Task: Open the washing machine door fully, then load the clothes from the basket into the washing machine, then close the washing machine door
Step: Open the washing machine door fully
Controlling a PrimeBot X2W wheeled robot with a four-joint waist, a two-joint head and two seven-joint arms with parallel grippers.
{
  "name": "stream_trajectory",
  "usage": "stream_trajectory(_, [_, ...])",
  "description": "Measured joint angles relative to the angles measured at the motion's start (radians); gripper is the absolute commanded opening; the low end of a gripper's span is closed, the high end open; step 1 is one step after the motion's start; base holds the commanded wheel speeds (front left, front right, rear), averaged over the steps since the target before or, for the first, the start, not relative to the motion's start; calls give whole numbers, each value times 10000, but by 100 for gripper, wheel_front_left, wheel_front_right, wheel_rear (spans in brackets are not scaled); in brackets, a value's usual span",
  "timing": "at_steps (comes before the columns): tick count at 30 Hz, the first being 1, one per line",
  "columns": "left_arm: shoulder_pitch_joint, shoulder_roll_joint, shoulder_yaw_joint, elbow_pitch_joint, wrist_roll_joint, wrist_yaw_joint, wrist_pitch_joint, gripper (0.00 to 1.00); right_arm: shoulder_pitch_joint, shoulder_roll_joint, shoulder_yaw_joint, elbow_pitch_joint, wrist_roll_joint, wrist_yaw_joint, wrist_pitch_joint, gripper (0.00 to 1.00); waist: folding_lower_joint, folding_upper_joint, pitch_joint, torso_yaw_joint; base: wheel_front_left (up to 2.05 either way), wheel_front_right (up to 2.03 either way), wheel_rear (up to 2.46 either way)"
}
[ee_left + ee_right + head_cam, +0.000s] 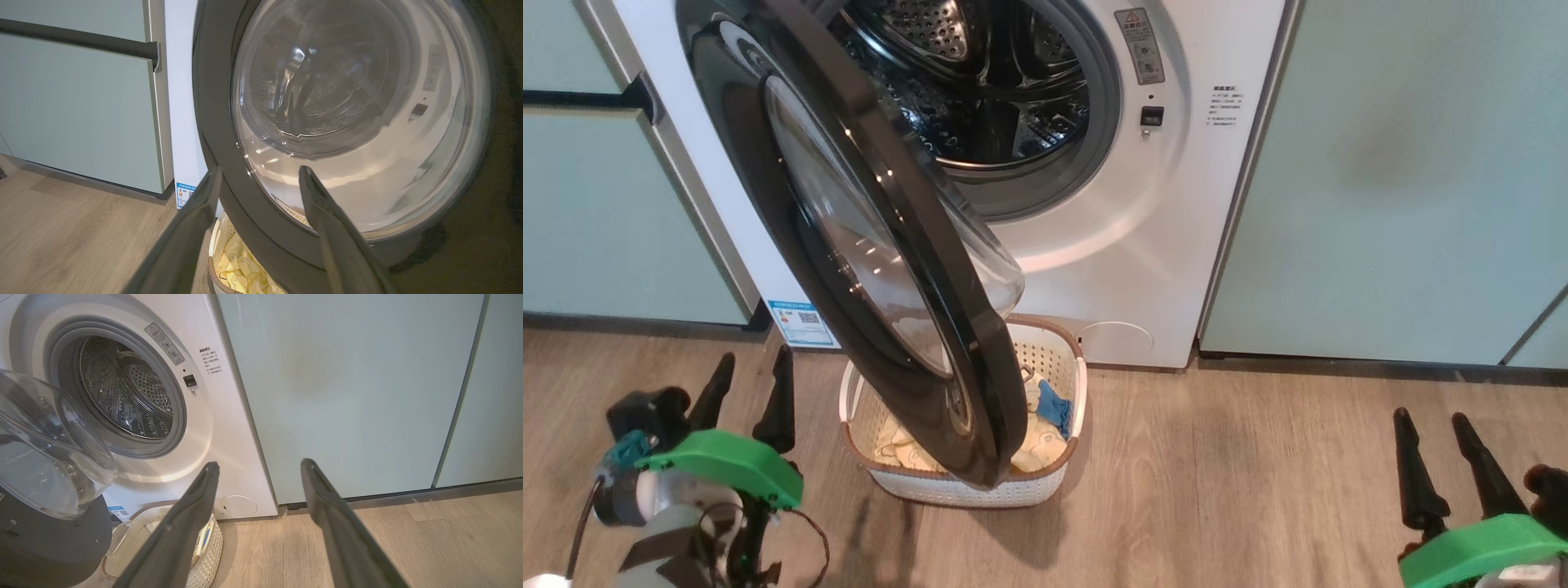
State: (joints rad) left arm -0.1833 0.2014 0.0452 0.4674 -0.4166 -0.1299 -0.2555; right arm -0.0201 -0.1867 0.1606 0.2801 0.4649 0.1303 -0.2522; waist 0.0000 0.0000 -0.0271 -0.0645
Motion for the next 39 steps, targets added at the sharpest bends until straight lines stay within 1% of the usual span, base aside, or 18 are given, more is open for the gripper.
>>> stream_trajectory(1, [0,0,12,-8,0,0,0,100,0,2,0,17,0,0,0,100,0,0,9,13,0,0,0])
stream_trajectory(2, [0,-6,46,-23,-2,0,0,91,-1,2,0,31,0,0,0,100,0,0,17,25,0,0,0])
stream_trajectory(3, [-3,-17,88,-40,-4,0,0,47,-1,2,0,46,0,0,0,100,0,0,25,38,0,0,0])
stream_trajectory(4, [-3,-21,92,-38,-73,0,0,10,-1,2,2,63,0,0,0,100,0,0,31,50,0,0,0])
stream_trajectory(5, [-3,-31,102,-48,-174,0,0,0,-1,4,4,88,0,0,0,100,0,0,39,63,0,0,0])
stream_trajectory(8, [-13,-123,430,-194,-518,0,0,0,-3,4,21,128,0,0,0,100,0,0,65,95,0,0,0])
stream_trajectory(13, [-180,-176,1475,-472,-907,2,0,0,-4,6,33,163,2,0,0,100,0,0,83,158,0,0,0])
stream_trajectory(18, [-1082,-67,2121,-1003,-1248,75,-2,0,-3,8,23,232,15,0,0,100,0,0,43,288,0,0,0])
stream_trajectory(21, [-1792,69,2188,-1749,-1498,199,253,0,-2,8,23,268,17,0,0,100,0,0,2,374,0,0,0])
stream_trajectory(24, [-2478,102,2134,-2892,-1693,336,771,0,-1,8,17,278,17,0,0,100,0,0,-31,457,0,0,0])
stream_trajectory(28, [-3260,54,1626,-4638,-1847,606,1764,0,0,8,27,291,27,0,0,100,0,0,-94,538,0,0,0])
stream_trajectory(31, [-3684,-128,895,-5868,-1964,717,2587,0,1,8,38,320,61,0,0,100,0,0,-133,566,0,0,0])
stream_trajectory(33, [-3908,-414,313,-6556,-2278,711,3150,0,6,8,48,328,61,0,0,100,0,0,-151,585,0,0,0])
stream_trajectory(35, [-4098,-851,-382,-7133,-2742,709,3708,0,11,8,63,328,63,0,0,100,0,0,-168,616,0,0,0])
stream_trajectory(39, [-4213,-1283,-1912,-8011,-3068,654,4527,0,25,8,146,341,104,0,0,100,0,0,-171,619,0,0,0])
